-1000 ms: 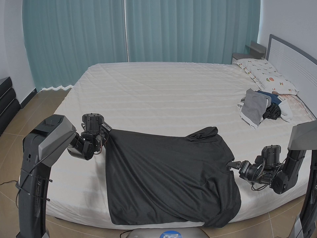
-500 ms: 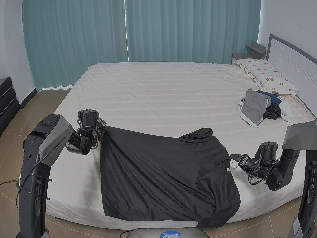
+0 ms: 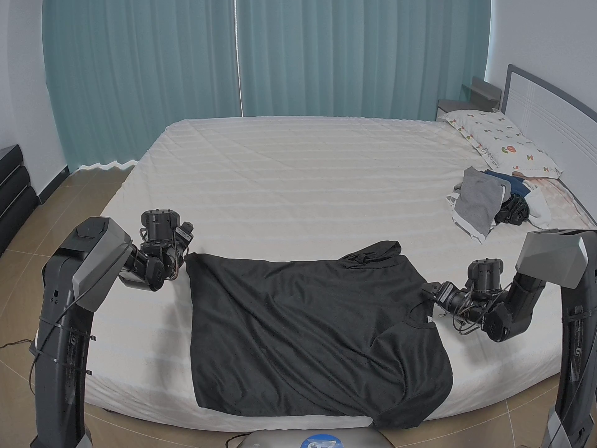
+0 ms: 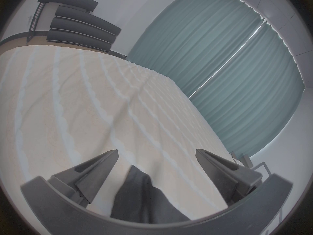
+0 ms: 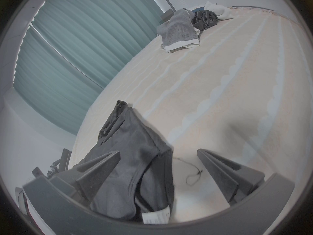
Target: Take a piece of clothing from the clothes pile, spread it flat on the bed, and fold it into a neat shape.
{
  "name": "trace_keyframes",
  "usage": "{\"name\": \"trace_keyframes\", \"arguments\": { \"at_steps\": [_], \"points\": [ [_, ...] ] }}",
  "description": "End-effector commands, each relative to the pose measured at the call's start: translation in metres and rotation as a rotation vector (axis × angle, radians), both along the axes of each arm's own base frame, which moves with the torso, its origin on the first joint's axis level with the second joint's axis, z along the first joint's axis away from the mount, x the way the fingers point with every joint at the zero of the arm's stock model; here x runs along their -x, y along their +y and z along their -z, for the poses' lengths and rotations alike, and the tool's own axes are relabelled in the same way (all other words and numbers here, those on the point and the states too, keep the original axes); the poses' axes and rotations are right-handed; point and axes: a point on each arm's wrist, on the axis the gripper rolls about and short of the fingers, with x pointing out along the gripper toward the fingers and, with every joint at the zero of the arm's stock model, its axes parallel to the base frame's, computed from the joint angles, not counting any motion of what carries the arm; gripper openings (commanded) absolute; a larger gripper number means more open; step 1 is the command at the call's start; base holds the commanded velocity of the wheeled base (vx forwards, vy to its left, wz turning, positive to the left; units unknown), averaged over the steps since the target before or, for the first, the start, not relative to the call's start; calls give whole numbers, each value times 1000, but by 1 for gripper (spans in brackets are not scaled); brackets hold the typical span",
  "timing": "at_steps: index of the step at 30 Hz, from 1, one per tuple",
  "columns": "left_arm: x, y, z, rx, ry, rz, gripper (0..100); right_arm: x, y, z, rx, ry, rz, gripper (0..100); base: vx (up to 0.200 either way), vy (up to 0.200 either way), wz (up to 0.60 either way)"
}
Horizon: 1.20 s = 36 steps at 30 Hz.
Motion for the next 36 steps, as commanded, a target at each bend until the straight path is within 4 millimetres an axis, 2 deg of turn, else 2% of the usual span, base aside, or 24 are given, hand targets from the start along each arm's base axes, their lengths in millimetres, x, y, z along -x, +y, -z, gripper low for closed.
{"name": "trace_keyframes", "arguments": {
  "at_steps": [1, 9, 10, 17, 22, 24, 25, 30, 36],
  "points": [
    [10, 3, 8, 10, 71, -9, 100, -34, 6, 2, 20, 10, 10, 100, 0, 0, 0],
    [28, 3, 1, 25, 109, 10, 100, -52, 16, 9, 58, 22, -12, 100, 0, 0, 0],
    [28, 3, 1, 25, 109, 10, 100, -52, 16, 9, 58, 22, -12, 0, 0, 0, 0],
    [35, 0, 3, 24, 132, 17, 100, -63, 16, 13, 89, 49, -38, 0, 0, 0, 0],
    [39, 0, 3, 22, 142, 19, 100, -74, 10, 8, 87, 20, -9, 0, 0, 0, 0],
    [41, -2, 3, 22, 149, 23, 100, -83, -3, 0, 84, -31, 34, 0, 0, 0, 0],
    [41, -2, 4, 21, 151, 25, 100, -91, -13, -7, 101, -110, 72, 0, 0, 0, 0],
    [43, -6, 6, 19, 160, 33, 100, -97, -21, -13, 115, -187, 90, 0, 0, 0, 0],
    [46, -11, 8, 17, 171, 44, 100, -116, -26, -28, 138, -288, 99, 0, 0, 0, 0]
  ]
}}
